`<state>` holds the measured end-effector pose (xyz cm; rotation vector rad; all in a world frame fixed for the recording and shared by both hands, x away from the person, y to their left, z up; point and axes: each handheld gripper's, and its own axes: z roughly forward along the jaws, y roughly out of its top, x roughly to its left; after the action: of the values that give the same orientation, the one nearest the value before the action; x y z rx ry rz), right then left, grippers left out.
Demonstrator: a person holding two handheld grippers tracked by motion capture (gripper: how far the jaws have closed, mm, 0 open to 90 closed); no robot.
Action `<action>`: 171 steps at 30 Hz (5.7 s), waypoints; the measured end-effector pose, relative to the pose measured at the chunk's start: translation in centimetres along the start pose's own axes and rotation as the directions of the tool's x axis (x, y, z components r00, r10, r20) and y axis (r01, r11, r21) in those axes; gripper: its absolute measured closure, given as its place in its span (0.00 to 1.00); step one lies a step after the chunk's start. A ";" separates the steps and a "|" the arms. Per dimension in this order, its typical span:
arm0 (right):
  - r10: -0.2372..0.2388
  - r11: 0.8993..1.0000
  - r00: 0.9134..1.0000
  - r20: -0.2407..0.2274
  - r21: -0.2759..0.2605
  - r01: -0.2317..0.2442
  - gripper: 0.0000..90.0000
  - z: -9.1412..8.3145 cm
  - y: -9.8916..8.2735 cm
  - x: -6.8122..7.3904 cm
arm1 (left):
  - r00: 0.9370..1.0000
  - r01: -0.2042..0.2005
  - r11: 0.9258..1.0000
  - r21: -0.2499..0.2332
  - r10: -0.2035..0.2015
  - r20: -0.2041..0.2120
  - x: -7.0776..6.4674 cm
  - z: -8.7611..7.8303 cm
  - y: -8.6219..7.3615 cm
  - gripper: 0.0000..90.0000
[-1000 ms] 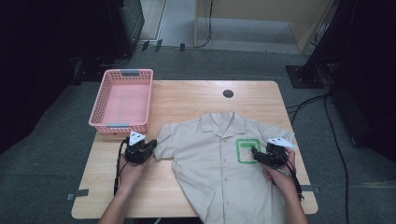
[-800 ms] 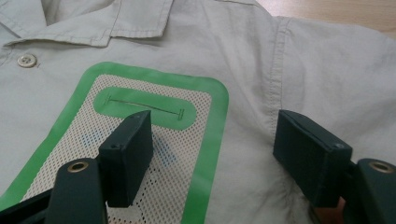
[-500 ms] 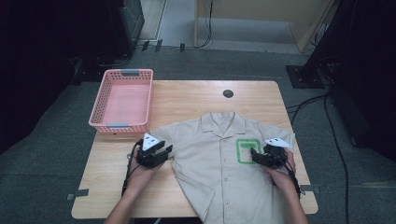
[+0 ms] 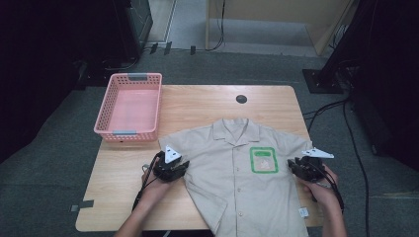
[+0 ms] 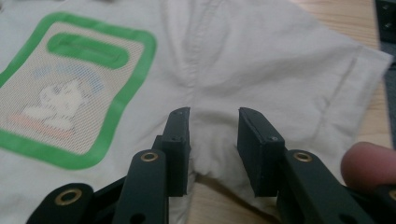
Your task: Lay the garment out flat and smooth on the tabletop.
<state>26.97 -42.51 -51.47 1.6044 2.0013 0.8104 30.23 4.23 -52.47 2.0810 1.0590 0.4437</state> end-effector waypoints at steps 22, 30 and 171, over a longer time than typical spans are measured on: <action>0.094 0.988 0.992 0.087 -0.131 -0.083 0.83 3.2 0.9 0.6 | 0.998 0.003 1.000 -0.025 -0.004 -0.055 1.5 3.2 2.5 0.68; 0.172 0.978 0.978 0.117 -0.140 -0.155 0.62 3.2 1.0 -0.2 | 0.993 0.114 0.993 -0.021 -0.114 -0.027 1.8 3.2 3.3 0.57; 0.026 0.993 1.000 0.000 -0.117 -0.026 0.57 3.4 0.9 4.4 | 0.966 0.140 0.971 -0.196 -0.177 -0.188 6.0 -10.9 -7.3 0.22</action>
<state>28.87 -37.57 -53.22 1.5666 1.8984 0.9183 23.41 16.87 -50.85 1.8026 1.2461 0.6586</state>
